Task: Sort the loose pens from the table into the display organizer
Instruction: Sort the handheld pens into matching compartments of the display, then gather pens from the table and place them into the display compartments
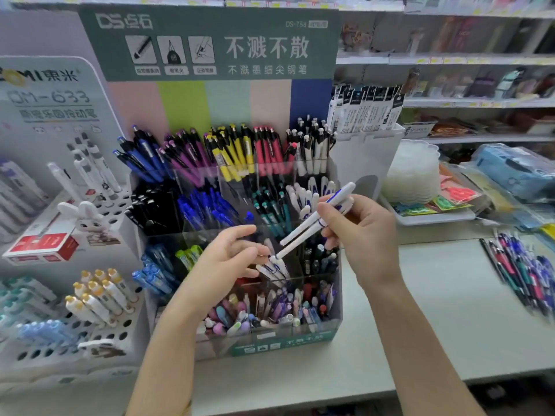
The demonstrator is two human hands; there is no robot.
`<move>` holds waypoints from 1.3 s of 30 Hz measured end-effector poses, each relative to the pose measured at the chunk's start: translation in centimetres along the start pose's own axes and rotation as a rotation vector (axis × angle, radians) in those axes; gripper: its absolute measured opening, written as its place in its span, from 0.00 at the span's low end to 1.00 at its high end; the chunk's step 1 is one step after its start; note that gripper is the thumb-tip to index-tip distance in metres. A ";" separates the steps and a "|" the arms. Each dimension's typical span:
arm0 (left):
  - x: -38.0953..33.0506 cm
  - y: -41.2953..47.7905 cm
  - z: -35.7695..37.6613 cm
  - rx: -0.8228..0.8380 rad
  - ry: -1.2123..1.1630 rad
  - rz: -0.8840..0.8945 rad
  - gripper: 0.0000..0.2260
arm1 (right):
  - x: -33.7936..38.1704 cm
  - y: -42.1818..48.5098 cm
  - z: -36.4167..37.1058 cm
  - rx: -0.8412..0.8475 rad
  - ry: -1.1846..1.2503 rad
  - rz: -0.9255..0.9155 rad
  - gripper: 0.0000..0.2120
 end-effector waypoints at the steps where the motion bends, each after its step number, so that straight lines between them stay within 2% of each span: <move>1: 0.4 -0.1 -0.3 -0.037 0.004 -0.013 0.17 | -0.1 -0.4 0.4 -0.006 -0.103 -0.058 0.03; 5: 1.6 -0.5 -0.3 -0.081 -0.018 -0.051 0.15 | -1.4 -2.5 2.6 0.116 -0.516 -0.243 0.05; 8: 2.2 -0.8 0.0 -0.090 -0.030 -0.060 0.14 | -3.2 -3.2 4.3 0.317 -0.746 -0.197 0.05; 10: 2.5 -0.9 0.0 -0.102 -0.044 -0.067 0.14 | -4.0 -3.3 5.4 0.433 -0.910 -0.132 0.08; 13: 3.0 -1.0 0.0 -0.096 -0.052 -0.084 0.14 | -4.2 -3.5 6.4 0.483 -1.040 -0.076 0.13; 15: 3.2 -1.2 0.0 -0.080 -0.054 -0.091 0.14 | -4.1 -3.7 6.5 0.432 -1.015 -0.040 0.15; 18: 3.5 -1.4 -0.1 -0.061 -0.058 -0.082 0.14 | -3.9 -4.6 6.0 0.311 -0.852 -0.020 0.18; 21: 3.8 -1.5 0.2 -0.037 -0.076 -0.080 0.13 | -3.9 -6.0 4.9 0.220 -0.739 -0.032 0.13; 23: 3.9 -1.6 0.8 -0.009 -0.099 -0.078 0.13 | -4.0 -6.6 4.0 0.194 -0.637 -0.014 0.11; 30: 2.9 -2.0 5.5 0.043 -0.129 -0.048 0.11 | -4.1 -7.4 -1.1 0.136 -0.380 0.035 0.14; 34: 1.4 -1.5 12.4 0.098 -0.070 -0.047 0.11 | -4.5 -7.5 -9.0 0.053 -0.342 0.102 0.14; 39: 0.7 0.1 27.9 0.185 -0.047 -0.105 0.11 | -5.8 -8.1 -24.4 -0.068 -0.424 0.193 0.07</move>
Point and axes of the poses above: each hand's wrist, its own y-axis towards the middle knuckle, its own z-axis out of the palm, x = y × z, the point moved 1 cm from there along y, towards the middle knuckle, and after that the axes turned 13 degrees about -z, right-handed, at the moved point
